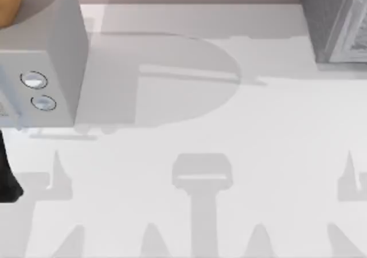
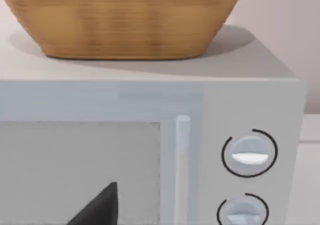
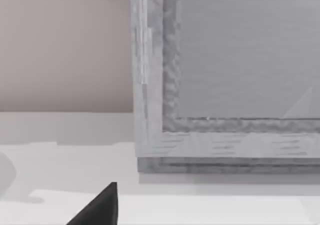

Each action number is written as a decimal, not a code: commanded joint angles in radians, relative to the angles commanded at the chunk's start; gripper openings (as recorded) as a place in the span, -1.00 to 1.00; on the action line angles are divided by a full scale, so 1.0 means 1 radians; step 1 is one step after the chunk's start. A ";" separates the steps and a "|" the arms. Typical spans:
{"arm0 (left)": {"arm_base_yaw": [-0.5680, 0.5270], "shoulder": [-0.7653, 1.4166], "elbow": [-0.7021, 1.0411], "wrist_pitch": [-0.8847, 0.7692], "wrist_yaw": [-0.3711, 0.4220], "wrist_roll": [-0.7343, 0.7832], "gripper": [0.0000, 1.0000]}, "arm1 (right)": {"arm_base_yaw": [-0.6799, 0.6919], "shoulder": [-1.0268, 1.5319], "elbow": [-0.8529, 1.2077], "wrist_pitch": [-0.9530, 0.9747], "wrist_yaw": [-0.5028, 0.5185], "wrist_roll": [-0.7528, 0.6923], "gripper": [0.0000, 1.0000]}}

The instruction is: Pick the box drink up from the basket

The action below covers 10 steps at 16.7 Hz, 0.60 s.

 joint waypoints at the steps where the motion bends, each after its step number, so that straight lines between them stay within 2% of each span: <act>1: 0.000 0.000 0.000 0.000 0.000 0.000 1.00 | 0.000 0.000 0.000 0.000 0.000 0.000 1.00; 5: 0.009 0.062 0.030 0.011 0.009 -0.006 1.00 | 0.000 0.000 0.000 0.000 0.000 0.000 1.00; 10: 0.047 0.324 0.198 0.095 0.049 -0.011 1.00 | 0.000 0.000 0.000 0.000 0.000 0.000 1.00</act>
